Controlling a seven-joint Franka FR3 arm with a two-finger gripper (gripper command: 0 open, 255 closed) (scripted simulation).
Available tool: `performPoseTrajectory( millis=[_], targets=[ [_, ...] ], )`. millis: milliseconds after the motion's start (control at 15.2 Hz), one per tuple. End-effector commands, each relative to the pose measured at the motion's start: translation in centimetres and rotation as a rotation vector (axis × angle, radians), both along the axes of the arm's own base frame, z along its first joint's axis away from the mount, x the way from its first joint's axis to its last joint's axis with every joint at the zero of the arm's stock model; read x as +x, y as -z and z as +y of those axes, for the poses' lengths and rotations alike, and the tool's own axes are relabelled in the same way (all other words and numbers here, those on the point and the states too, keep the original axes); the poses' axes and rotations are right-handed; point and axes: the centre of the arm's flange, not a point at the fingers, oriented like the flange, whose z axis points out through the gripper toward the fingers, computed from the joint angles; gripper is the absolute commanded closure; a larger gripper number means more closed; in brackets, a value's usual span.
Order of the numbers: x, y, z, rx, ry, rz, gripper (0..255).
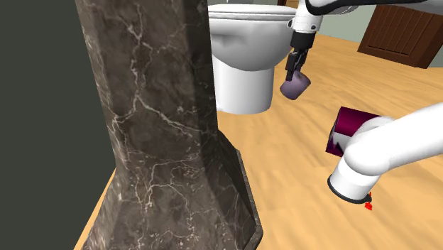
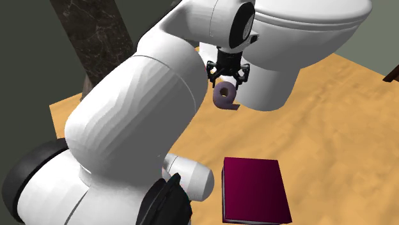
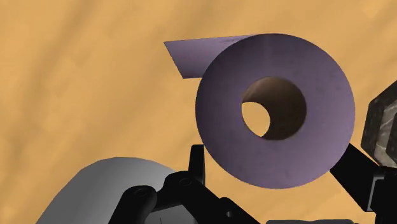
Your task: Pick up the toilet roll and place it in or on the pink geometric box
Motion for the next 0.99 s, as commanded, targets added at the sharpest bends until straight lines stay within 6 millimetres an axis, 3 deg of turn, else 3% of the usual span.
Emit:
performPoseTrajectory(
  millis=[0,924],
  targets=[
    [-2.3,-0.3,-1.2,0.0,-0.001,0.0,255],
    [-18.9,-1.5,-9.4,0.0,-0.001,0.0,255]
  ],
)
